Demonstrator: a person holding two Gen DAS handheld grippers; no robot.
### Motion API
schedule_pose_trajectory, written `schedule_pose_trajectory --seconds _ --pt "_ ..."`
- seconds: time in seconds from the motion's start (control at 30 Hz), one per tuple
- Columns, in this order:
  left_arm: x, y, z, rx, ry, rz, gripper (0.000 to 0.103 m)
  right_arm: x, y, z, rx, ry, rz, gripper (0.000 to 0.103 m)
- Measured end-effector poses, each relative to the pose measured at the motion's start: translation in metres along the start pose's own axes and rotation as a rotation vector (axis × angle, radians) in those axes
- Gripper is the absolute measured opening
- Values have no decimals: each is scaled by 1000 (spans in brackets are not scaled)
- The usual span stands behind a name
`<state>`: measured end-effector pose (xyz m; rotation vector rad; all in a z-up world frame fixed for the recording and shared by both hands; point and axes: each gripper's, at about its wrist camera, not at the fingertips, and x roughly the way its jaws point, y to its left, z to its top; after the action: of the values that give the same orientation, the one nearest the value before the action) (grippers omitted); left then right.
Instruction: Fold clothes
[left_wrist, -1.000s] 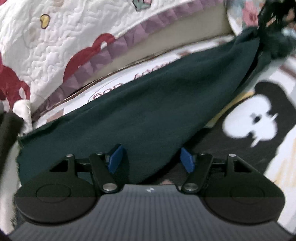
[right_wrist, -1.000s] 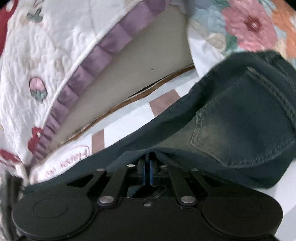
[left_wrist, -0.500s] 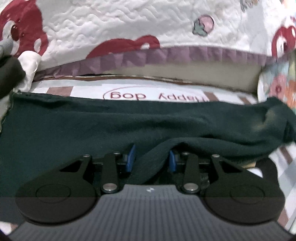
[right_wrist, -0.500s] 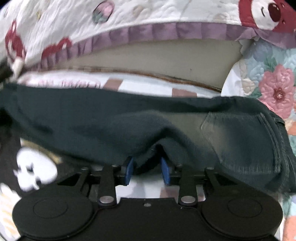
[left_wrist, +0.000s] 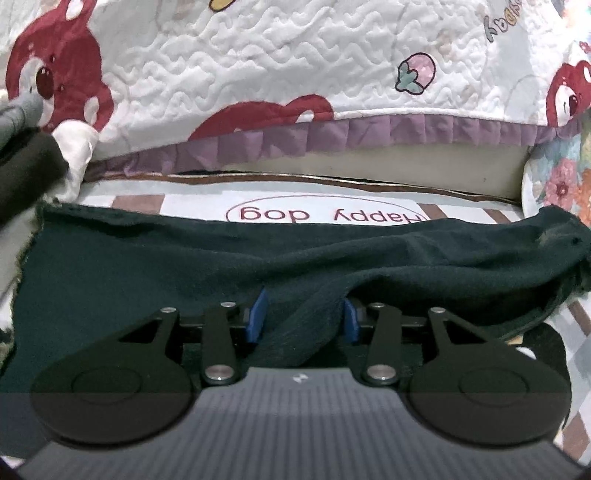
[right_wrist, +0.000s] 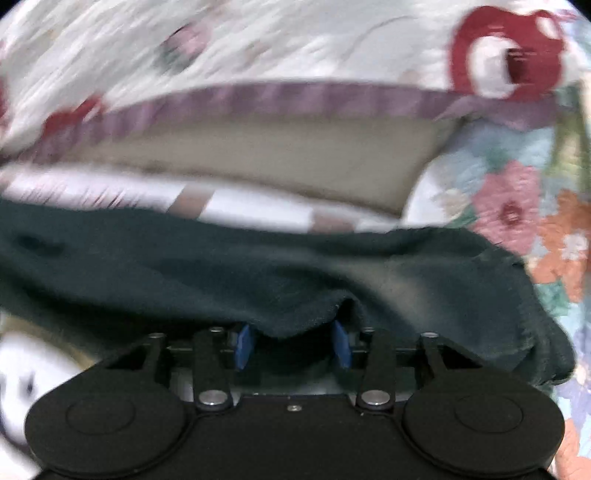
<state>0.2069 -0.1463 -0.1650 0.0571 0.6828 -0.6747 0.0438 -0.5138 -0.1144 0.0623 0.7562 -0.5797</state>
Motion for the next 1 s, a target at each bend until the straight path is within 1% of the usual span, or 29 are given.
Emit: schedule_pose_trajectory --seconds 0.03,0.07,0.1,0.13,0.17,0.23,0.3,0.43,0.5,0.53,0.57,0.6,0.63,0.67,0.73,0.77,0.83,0.93,0.97,1.0 --pt "0 -1 0 1 1 1 44 5 -6 10 51 6 -9 30" --pt "0 -1 -1 2 9 1 44 12 -12 19 101 28 -9 25" --pt "2 -1 -2 0 25 2 46 20 -18 23 136 67 3 25" --pt "4 0 -3 -7 40 2 47 25 -23 26 154 91 12 17" --pt "6 3 -4 -21 50 -2 47 30 -27 28 172 115 21 12" --pt "8 9 -5 -59 67 -19 47 35 -35 28 198 142 53 13" --pt "8 16 -4 -99 73 -39 47 32 -36 23 187 143 63 13" --pt "9 18 -4 -108 65 -44 47 21 -18 11 71 132 9 15" --pt "9 18 -4 -104 63 -43 47 11 -5 5 14 113 -40 19" --pt "9 19 -4 -106 63 -45 47 5 0 2 -7 104 -58 25" --pt "9 19 -3 -111 63 -47 47 0 4 -1 -21 97 -66 31" --pt "9 20 -3 -115 64 -49 47 -3 6 -5 -30 95 -67 35" --pt "9 20 -3 -117 63 -50 47 -3 8 -9 -40 96 -64 40" --pt "9 20 -4 -118 62 -50 47 -3 10 -13 -52 99 -65 43" --pt "8 20 -4 -117 60 -49 47 1 14 -17 -81 110 -83 43" --pt "8 21 -4 -116 59 -49 47 4 15 -19 -85 114 -93 45" --pt "8 22 -4 -113 58 -49 47 8 19 -21 -76 129 -115 45" --pt "8 22 -5 -110 52 -42 47 12 24 -22 -11 161 -163 47" --pt "7 21 -5 -109 49 -40 47 12 24 -22 32 170 -170 51" --pt "7 21 -5 -108 47 -38 47 12 23 -22 67 175 -169 53"
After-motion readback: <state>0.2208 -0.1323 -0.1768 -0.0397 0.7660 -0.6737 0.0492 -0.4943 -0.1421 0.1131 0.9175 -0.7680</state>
